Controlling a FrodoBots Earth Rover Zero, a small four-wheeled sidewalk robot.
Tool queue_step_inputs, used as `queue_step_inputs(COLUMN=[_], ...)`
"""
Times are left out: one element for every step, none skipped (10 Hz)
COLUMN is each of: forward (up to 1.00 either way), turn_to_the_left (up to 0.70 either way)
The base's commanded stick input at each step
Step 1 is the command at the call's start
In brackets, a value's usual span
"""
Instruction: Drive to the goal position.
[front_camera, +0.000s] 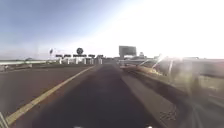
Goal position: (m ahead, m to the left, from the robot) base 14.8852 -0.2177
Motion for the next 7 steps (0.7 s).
queue_step_inputs(forward=[0.50, 0.50, 0.50, 0.50, 0.50, 0.50, 0.50], turn_to_the_left=[0.00, 0.00, 0.00, 0.00, 0.00, 0.00, 0.00])
